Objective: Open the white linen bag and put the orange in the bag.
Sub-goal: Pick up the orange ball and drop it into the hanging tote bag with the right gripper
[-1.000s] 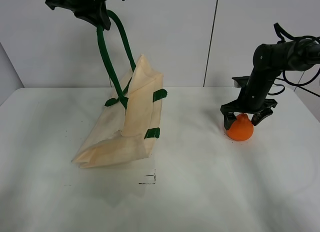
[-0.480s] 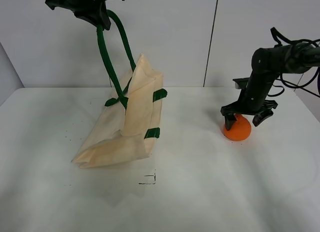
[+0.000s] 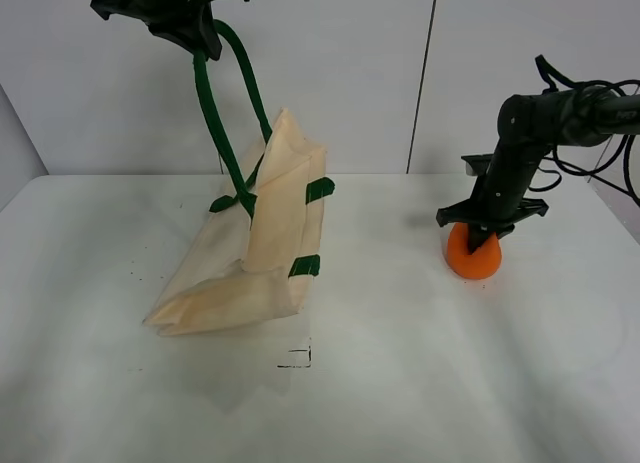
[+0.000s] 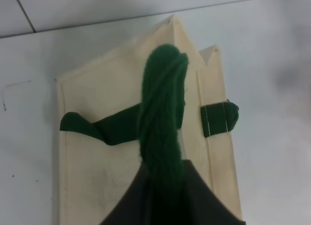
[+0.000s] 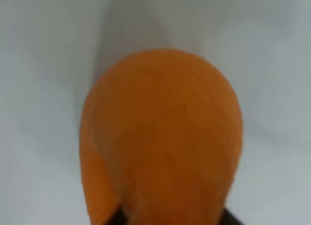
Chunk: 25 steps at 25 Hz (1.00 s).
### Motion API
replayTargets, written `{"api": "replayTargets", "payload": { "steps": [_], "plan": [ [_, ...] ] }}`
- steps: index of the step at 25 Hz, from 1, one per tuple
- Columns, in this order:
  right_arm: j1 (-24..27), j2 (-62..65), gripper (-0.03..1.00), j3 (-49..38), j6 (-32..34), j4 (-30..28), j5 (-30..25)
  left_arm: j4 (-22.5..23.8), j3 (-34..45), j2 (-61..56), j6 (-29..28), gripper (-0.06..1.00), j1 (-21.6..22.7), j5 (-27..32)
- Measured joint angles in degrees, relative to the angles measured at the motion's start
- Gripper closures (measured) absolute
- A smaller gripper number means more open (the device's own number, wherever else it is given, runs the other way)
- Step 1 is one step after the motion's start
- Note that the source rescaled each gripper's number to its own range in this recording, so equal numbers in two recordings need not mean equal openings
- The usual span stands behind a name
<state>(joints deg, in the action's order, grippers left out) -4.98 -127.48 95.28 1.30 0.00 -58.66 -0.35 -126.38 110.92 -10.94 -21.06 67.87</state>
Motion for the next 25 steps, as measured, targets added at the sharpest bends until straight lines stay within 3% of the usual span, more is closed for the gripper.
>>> {"api": "replayTargets", "payload": {
  "steps": [5,10,16,25],
  "plan": [
    [0.0,2.0,0.97,9.0,0.0,3.5,-5.3,0.0,0.0,0.0,0.0,0.94,0.0,0.0],
    [-2.9,4.5,0.97,21.0,-0.5,12.4,-9.7,0.0,0.0,-1.0,0.0,0.94,0.0,0.0],
    [-10.5,4.5,0.97,25.4,-0.6,21.7,-8.7,0.3,0.0,-2.2,0.0,0.94,0.0,0.0],
    [-20.5,1.1,0.97,25.4,-0.6,24.6,-3.6,0.0,0.0,-2.2,0.0,0.94,0.0,0.0]
  ]
}}
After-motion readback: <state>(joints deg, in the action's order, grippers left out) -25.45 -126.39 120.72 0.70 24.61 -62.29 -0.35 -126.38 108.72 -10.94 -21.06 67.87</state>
